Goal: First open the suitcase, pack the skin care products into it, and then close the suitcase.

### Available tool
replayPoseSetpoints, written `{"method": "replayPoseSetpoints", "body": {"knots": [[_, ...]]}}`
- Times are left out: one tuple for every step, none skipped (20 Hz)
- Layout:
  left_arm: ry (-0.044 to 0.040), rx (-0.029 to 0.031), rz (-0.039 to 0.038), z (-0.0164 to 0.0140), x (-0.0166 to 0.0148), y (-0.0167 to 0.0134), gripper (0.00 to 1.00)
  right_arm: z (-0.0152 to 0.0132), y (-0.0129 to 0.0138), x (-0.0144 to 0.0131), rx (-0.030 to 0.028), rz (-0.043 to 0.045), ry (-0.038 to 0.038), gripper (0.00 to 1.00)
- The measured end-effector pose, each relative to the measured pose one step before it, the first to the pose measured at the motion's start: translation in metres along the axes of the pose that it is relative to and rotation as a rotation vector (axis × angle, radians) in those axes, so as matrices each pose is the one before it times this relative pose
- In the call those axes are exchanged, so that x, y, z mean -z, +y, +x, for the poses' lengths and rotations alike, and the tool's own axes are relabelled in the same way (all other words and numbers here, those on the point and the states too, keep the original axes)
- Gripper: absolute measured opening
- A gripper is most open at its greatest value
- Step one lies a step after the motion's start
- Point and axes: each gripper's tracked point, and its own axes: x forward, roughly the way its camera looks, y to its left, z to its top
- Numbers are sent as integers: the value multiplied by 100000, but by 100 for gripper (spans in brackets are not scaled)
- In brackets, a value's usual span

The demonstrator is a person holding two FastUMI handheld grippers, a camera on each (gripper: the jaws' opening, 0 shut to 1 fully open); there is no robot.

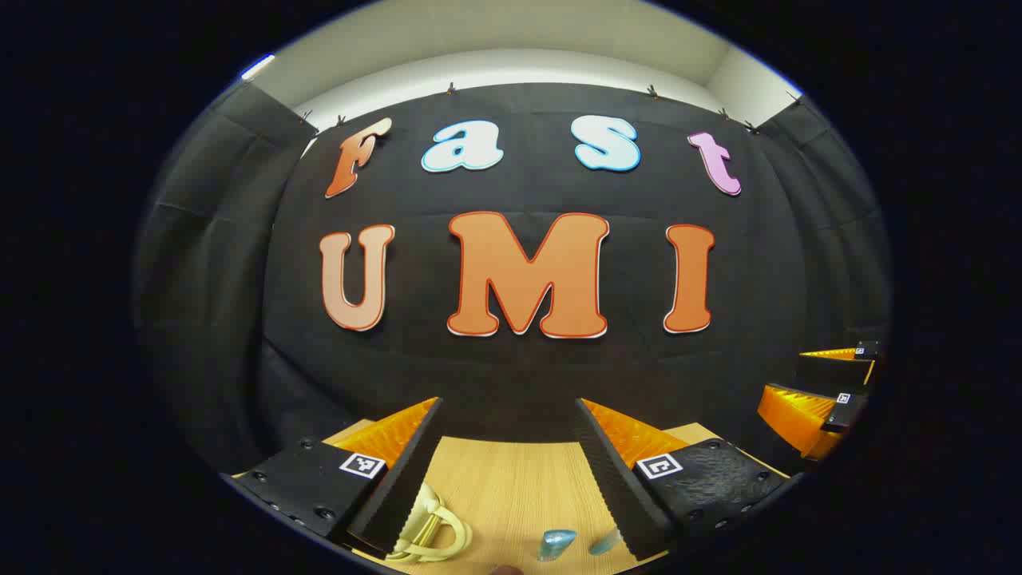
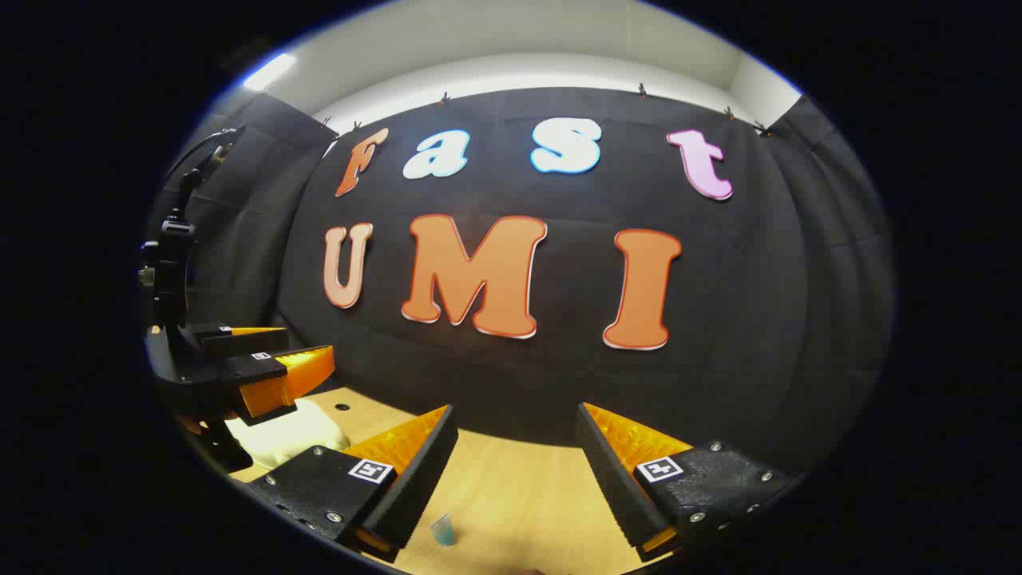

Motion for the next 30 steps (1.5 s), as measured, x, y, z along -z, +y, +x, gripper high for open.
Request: {"method": "replayPoseSetpoints", "body": {"knots": [[-1738, -318, 1136, 23, -425, -143, 98, 11, -87, 422, 118, 875, 531, 95], [-786, 763, 908, -20, -160, -454, 98, 178, -130, 695, -252, 1092, 1733, 95], [485, 412, 631, -78, 482, -308, 98, 24, -1, 572, -706, 831, 1171, 99], [254, 494, 256, 106, 212, -382, 98, 272, -259, 448, 475, 71, 1316, 95], [461, 460, 383, -27, 249, -430, 98, 48, -60, 423, -512, 370, 618, 95], [29, 171, 741, 104, -32, -301, 98, 161, -48, 293, 110, 300, 493, 96], [278, 77, 553, 23, 83, -195, 98, -38, -73, 305, -522, 763, 439, 95], [-321, 311, 329, 64, -206, -389, 98, -183, 65, 212, -737, 667, -309, 96], [198, 29, 602, 82, 159, -336, 99, 115, -73, 200, -351, 316, -262, 96], [415, 215, 354, 162, 58, -360, 98, 264, 156, 264, -1240, 233, 250, 95], [32, -383, 599, 49, -28, -139, 98, 100, -129, 241, -396, -258, 309, 96], [160, 71, 246, 22, -147, -278, 99, 186, -180, 120, -712, 73, 222, 95], [-404, -242, -145, 41, 148, -287, 97, 89, -90, -23, -577, 450, -552, 95], [298, -392, -930, 33, -62, -136, 100, -43, -194, -203, -930, 918, -985, 95], [335, -58, -1648, -191, 252, -148, 100, 211, -112, -55, -876, 753, -556, 95], [-465, -1573, -1548, -154, -7, 89, 100, 237, -274, 124, -66, 97, -325, 95], [280, -669, -1175, -152, 66, 92, 100, 196, -63, 31, -749, -80, -163, 95], [989, -918, 286, 16, 211, -33, 98, 114, -168, 114, -84, -284, 128, 95], [-79, -1034, 1035, -9, 69, 173, 100, 117, -47, 127, -938, 190, -72, 95], [-147, -349, 1316, 47, -170, -36, 99, 243, 15, 71, -228, -170, -150, 96], [-412, -1022, 1025, 186, 49, 100, 99, 111, -286, 247, 33, -231, 81, 95], [58, -462, 251, 85, 78, 29, 99, 132, -47, 231, -520, 230, 148, 95], [339, -967, 325, -55, 348, 86, 100, 186, -24, 149, -374, 553, 155, 95], [330, -1199, 398, 50, 157, 358, 99, -50, 198, 96, -943, 980, 124, 95], [679, -610, 964, -98, 431, 215, 99, 47, -22, 206, -357, 636, 345, 95], [262, -1097, 1606, -185, 256, 431, 99, -5, 131, 151, -819, 197, 61, 95], [383, -312, 1974, -83, 403, 365, 99, 154, 14, 241, -160, -464, -33, 95], [672, -224, 2055, -182, 578, 400, 99, 50, -110, 408, 278, -417, 482, 95], [1004, -362, 2047, -113, 571, 627, 100, 61, 41, 512, 492, 4, 1392, 95], [572, -191, 1585, -101, 517, 713, 98, 62, 10, 440, 1193, 325, 2177, 95]]}}
